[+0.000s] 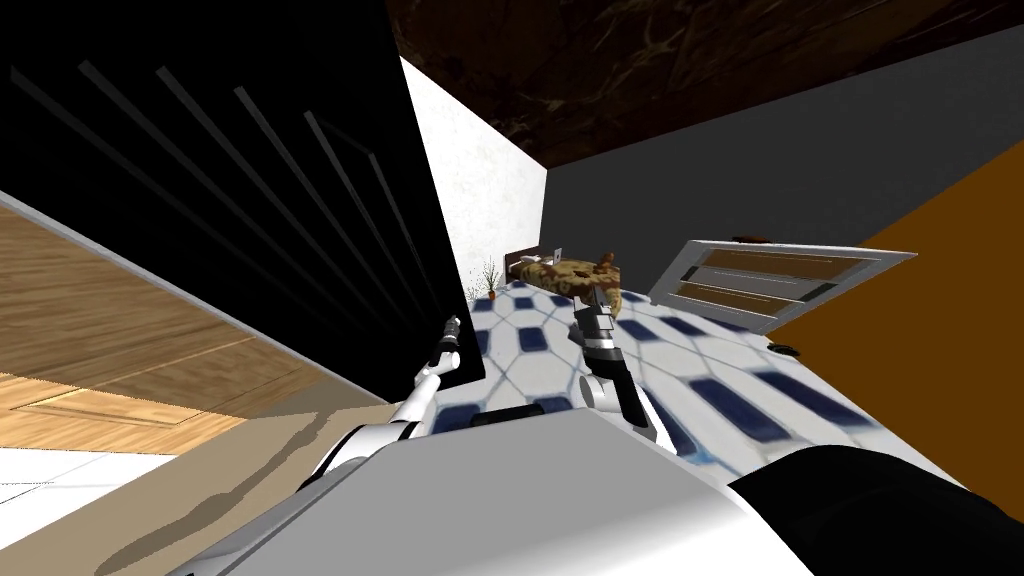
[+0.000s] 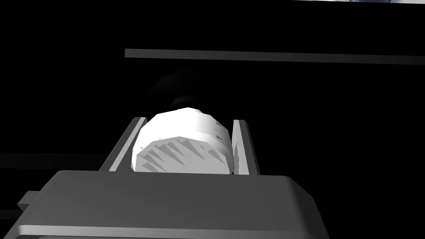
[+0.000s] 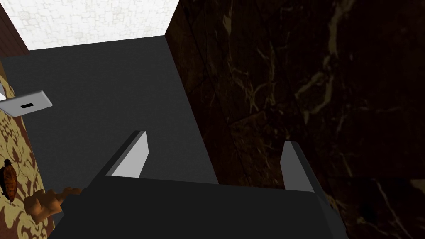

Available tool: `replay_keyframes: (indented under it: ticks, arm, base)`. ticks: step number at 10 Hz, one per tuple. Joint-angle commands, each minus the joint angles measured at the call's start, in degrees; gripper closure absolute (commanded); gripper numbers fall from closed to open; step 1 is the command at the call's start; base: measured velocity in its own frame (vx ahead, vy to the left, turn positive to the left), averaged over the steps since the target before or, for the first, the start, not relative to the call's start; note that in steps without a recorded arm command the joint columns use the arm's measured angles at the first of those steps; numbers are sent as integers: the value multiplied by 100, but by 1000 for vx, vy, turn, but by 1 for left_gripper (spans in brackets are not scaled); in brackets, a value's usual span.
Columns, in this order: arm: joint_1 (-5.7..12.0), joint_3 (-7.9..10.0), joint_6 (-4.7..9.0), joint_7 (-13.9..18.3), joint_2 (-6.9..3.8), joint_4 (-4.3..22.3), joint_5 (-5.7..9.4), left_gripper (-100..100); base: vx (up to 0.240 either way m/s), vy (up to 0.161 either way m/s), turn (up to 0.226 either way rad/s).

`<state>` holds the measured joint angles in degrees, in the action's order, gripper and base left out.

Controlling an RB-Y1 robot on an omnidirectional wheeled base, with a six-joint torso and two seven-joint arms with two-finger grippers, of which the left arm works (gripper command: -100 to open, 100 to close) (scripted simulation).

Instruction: Push the door open

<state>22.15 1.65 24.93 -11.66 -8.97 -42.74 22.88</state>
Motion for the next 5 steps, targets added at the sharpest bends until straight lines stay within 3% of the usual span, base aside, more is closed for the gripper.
replay_keyframes:
  ticks: [1,5]
  arm:
    - [37,117,47,-9,-71,4,31,100]
    - [38,388,84,-76,-166,78,102,100]
  base:
    - [211,-122,76]
    - [198,-107,70]
